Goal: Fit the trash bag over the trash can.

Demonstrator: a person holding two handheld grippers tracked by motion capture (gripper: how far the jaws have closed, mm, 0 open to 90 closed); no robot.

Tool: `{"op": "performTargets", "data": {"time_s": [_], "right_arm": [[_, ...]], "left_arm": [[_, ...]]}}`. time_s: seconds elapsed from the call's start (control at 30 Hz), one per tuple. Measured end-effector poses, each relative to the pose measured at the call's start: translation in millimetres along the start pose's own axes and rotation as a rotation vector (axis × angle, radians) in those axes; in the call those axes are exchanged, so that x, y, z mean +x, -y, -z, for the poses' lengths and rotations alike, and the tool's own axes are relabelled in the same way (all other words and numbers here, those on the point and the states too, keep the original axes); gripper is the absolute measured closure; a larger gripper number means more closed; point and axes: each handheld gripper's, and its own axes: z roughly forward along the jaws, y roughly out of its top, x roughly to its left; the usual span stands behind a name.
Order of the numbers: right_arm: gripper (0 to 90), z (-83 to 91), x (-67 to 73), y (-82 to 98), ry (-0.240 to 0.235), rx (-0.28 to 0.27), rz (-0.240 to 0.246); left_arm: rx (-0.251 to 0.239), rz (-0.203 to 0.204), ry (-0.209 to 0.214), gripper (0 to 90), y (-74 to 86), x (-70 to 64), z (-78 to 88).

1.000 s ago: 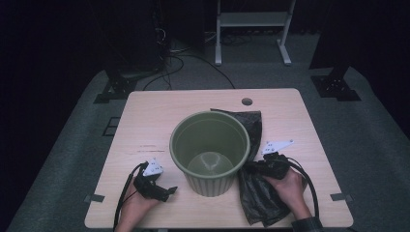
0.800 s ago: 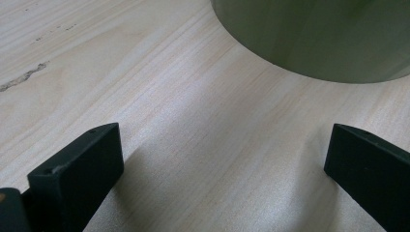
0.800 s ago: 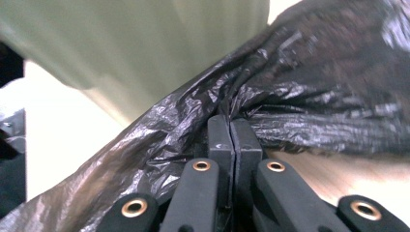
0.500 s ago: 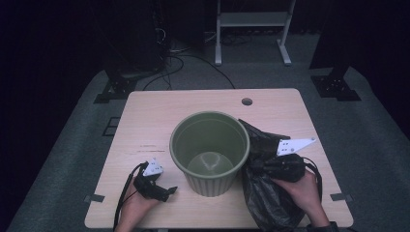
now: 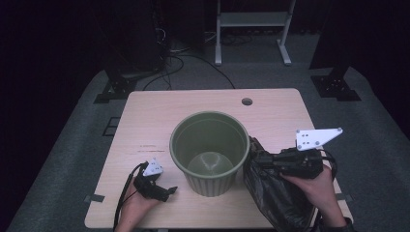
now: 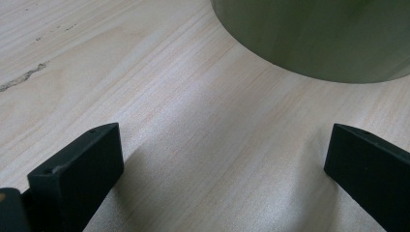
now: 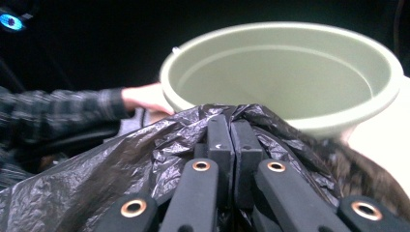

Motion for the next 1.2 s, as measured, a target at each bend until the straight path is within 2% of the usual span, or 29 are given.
{"op": "performTargets", "data": {"time_s": [0.23,0.5,0.6,1.03,1.2], "right_arm": [[88.7,-0.6,1.0,-26.8,-0.074,-0.035,0.025],[88.7,-15.0,1.6,-61.7,-0.134,-0.053,0.063],[88.7,-24.9,0.3,-75.7,-0.161,-0.051,0.074],[88.7,-74.4,-6.2,-119.6,-0.217,-0.014,0.100],[88.7,-96.0,-8.3,-133.2,-0.261,-0.012,0.101]], "left_arm": [[-0.001,0.000,0.000,0.0,0.1,0.0,-0.1],[-0.001,0.000,0.000,0.0,0.0,0.0,-0.1],[-0.001,0.000,0.000,0.0,0.0,0.0,-0.1],[-0.001,-0.001,-0.001,0.0,0.0,0.1,-0.1],[-0.002,0.000,0.000,0.0,0.1,0.0,-0.2]]}}
